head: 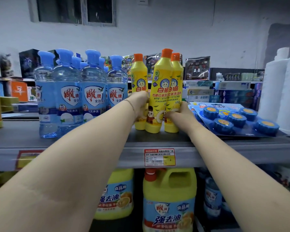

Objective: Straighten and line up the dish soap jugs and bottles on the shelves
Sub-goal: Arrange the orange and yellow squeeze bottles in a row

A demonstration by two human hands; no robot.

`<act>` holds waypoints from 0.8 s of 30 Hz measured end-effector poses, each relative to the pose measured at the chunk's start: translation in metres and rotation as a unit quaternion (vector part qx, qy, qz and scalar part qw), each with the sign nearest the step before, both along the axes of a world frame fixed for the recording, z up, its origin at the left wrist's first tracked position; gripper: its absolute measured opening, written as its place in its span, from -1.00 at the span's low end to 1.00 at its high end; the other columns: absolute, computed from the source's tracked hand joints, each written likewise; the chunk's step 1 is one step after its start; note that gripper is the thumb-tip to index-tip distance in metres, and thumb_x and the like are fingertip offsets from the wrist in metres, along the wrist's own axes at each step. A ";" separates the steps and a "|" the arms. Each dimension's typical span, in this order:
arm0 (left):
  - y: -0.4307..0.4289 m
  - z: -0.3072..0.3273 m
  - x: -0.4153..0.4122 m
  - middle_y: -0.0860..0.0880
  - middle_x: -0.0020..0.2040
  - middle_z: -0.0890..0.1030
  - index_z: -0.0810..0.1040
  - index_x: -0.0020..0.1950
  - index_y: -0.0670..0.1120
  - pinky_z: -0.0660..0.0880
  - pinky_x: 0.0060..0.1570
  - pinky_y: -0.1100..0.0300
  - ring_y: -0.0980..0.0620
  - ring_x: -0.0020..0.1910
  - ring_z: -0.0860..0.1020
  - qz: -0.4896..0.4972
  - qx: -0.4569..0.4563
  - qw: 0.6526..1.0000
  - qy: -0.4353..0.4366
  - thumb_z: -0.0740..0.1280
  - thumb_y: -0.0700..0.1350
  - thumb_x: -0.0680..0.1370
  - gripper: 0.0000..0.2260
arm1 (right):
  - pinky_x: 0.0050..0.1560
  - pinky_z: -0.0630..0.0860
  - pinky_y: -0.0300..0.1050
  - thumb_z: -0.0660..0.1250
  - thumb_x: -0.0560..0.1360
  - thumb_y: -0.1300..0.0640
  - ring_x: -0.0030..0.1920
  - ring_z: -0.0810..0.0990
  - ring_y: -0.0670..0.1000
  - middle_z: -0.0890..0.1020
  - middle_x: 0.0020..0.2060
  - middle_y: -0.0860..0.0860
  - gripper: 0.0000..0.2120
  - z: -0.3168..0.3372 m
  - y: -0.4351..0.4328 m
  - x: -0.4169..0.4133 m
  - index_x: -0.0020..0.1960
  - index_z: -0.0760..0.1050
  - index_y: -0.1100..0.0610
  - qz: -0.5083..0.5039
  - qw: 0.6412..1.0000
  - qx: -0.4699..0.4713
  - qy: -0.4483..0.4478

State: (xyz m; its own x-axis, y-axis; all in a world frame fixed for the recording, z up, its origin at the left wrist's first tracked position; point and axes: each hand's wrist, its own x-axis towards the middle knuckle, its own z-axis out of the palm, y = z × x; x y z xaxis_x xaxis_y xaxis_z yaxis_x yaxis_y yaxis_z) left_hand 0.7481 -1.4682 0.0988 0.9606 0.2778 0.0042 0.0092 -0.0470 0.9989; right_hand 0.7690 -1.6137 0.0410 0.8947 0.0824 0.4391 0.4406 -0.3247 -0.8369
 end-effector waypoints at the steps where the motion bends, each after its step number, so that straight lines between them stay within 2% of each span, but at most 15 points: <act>1: 0.000 0.001 -0.003 -0.18 0.26 0.54 0.45 0.11 -0.16 0.47 0.01 -0.06 -0.18 0.18 0.54 -0.005 0.007 1.000 -0.007 0.11 -0.20 0.64 -0.85 | 0.12 0.42 -0.03 0.41 0.42 0.14 0.13 0.50 0.03 0.52 0.09 -0.02 -0.52 0.001 0.000 -0.002 0.26 0.29 0.07 0.008 1.000 0.007 0.004; 3: 0.002 0.002 -0.007 -0.16 0.02 0.65 0.49 0.02 -0.16 0.50 -0.06 0.00 -0.15 0.03 0.59 -0.002 -0.028 0.999 -0.022 0.13 -0.17 0.63 -0.84 | 0.14 0.45 -0.01 0.43 0.38 0.18 0.16 0.50 0.05 0.52 0.06 -0.03 -0.47 0.001 0.000 -0.005 0.25 0.25 0.10 0.027 0.999 0.023 0.017; 5: -0.001 0.003 -0.010 -0.09 -0.25 0.66 0.51 -0.09 -0.12 0.43 -0.28 0.09 -0.04 -0.17 0.58 -0.008 -0.046 0.998 -0.032 0.10 -0.11 0.65 -0.76 | 0.16 0.47 0.00 0.54 0.30 0.12 0.20 0.50 0.06 0.51 0.11 0.00 -0.28 0.002 0.004 -0.012 0.30 0.19 0.13 0.053 0.997 0.039 0.025; 7: -0.009 0.004 -0.014 -0.10 -0.08 0.68 0.52 0.07 -0.09 0.46 -0.25 0.09 -0.06 -0.07 0.61 -0.020 -0.020 0.999 -0.036 0.18 -0.03 0.58 -0.80 | 0.27 0.45 0.09 0.65 0.06 -0.16 0.30 0.44 0.06 0.45 0.26 0.01 0.17 0.002 0.012 -0.015 0.43 0.04 0.09 0.045 0.998 0.038 -0.001; 8: -0.007 0.001 -0.005 -0.10 0.02 0.66 0.50 0.18 -0.05 0.51 -0.15 0.04 -0.10 0.00 0.62 -0.021 -0.003 0.999 -0.035 0.26 0.03 0.48 -0.68 | 0.31 0.42 0.10 0.63 -0.04 -0.28 0.34 0.40 0.06 0.39 0.31 0.00 0.30 0.000 0.015 -0.014 0.48 0.01 0.06 0.033 0.999 0.027 -0.031; 9: 0.000 -0.005 0.022 -0.10 0.06 0.65 0.49 0.25 -0.01 0.54 -0.05 -0.05 -0.15 0.02 0.62 -0.019 0.007 0.999 -0.028 0.31 0.10 0.36 -0.52 | 0.32 0.42 0.08 0.62 -0.07 -0.32 0.35 0.38 0.04 0.37 0.31 -0.01 0.31 -0.002 0.017 -0.012 0.48 0.03 0.04 0.023 0.998 0.010 -0.064; 11: 0.011 -0.015 0.061 -0.12 0.07 0.65 0.49 0.25 0.02 0.56 -0.01 -0.20 -0.20 0.01 0.63 -0.009 0.007 0.999 -0.034 0.37 0.17 0.22 -0.39 | 0.30 0.44 0.10 0.62 -0.06 -0.31 0.31 0.41 0.00 0.39 0.27 -0.04 0.25 -0.004 0.020 -0.016 0.43 0.03 -0.04 0.000 0.993 -0.005 -0.121; 13: 0.009 -0.017 0.051 -0.14 0.07 0.63 0.47 0.20 -0.02 0.57 -0.01 -0.23 -0.19 0.03 0.62 -0.011 0.006 0.998 -0.060 0.42 0.12 0.28 -0.47 | 0.28 0.41 0.22 0.55 -0.07 -0.40 0.37 0.36 0.08 0.33 0.38 0.01 0.13 -0.001 0.025 -0.019 0.32 -0.01 -0.26 -0.037 0.982 -0.047 -0.179; 15: 0.001 -0.012 0.015 -0.14 0.06 0.61 0.46 0.13 -0.05 0.58 0.03 -0.19 -0.17 0.05 0.61 -0.006 -0.014 0.995 -0.094 0.41 0.02 0.40 -0.65 | 0.27 0.40 0.24 0.52 -0.03 -0.30 0.41 0.30 0.15 0.25 0.44 0.05 0.01 0.003 0.030 -0.022 0.26 0.02 -0.38 -0.039 0.976 -0.068 -0.203; 16: 0.001 -0.013 0.014 -0.13 0.04 0.61 0.46 0.07 -0.05 0.58 0.06 -0.16 -0.15 0.04 0.61 0.005 -0.026 0.994 -0.103 0.38 -0.04 0.46 -0.76 | 0.26 0.43 0.20 0.52 0.00 -0.22 0.39 0.33 0.14 0.28 0.43 0.06 -0.01 0.006 0.032 -0.024 0.30 0.05 -0.38 -0.021 0.981 -0.045 -0.189; 17: 0.001 -0.014 0.012 -0.13 0.03 0.61 0.46 0.01 -0.05 0.57 0.08 -0.14 -0.15 0.03 0.61 0.009 -0.035 0.993 -0.113 0.37 -0.08 0.49 -0.85 | 0.21 0.47 0.13 0.54 0.04 -0.13 0.33 0.41 0.10 0.37 0.37 0.06 -0.02 0.009 0.032 -0.027 0.36 0.13 -0.25 0.006 0.985 -0.009 -0.172; 18: 0.002 -0.015 0.012 -0.14 0.03 0.62 0.47 -0.01 -0.04 0.56 0.09 -0.15 -0.16 0.03 0.61 0.017 -0.042 0.992 -0.120 0.38 -0.09 0.49 -0.86 | 0.13 0.52 0.05 0.55 0.11 -0.01 0.23 0.51 0.04 0.50 0.26 0.04 -0.12 0.011 0.031 -0.026 0.36 0.25 -0.08 0.034 0.987 0.031 -0.154; 20: 0.005 -0.017 0.015 -0.15 0.08 0.61 0.47 0.05 -0.05 0.52 0.13 -0.21 -0.19 0.08 0.60 0.033 -0.053 0.990 -0.125 0.41 -0.06 0.44 -0.76 | -0.05 0.55 -0.08 0.51 0.24 0.19 -0.01 0.63 -0.01 0.64 -0.03 0.01 -0.45 0.015 0.029 -0.029 0.19 0.45 0.11 0.082 0.984 0.094 -0.131; 22: 0.007 -0.018 0.019 -0.14 0.12 0.60 0.46 0.13 -0.08 0.49 0.17 -0.21 -0.19 0.11 0.58 0.046 -0.061 0.989 -0.129 0.40 -0.08 0.48 -0.74 | -0.13 0.55 -0.11 0.48 0.26 0.24 -0.09 0.65 0.00 0.65 -0.13 0.00 -0.58 0.015 0.026 -0.029 0.10 0.51 0.14 0.091 0.982 0.114 -0.123; 24: 0.005 -0.017 0.018 -0.11 0.13 0.59 0.44 0.18 -0.10 0.48 0.21 -0.15 -0.15 0.13 0.56 0.063 -0.058 0.988 -0.131 0.37 -0.09 0.53 -0.74 | -0.13 0.56 -0.13 0.48 0.28 0.26 -0.09 0.65 0.00 0.65 -0.13 0.00 -0.60 0.014 0.028 -0.027 0.09 0.50 0.13 0.093 0.981 0.117 -0.121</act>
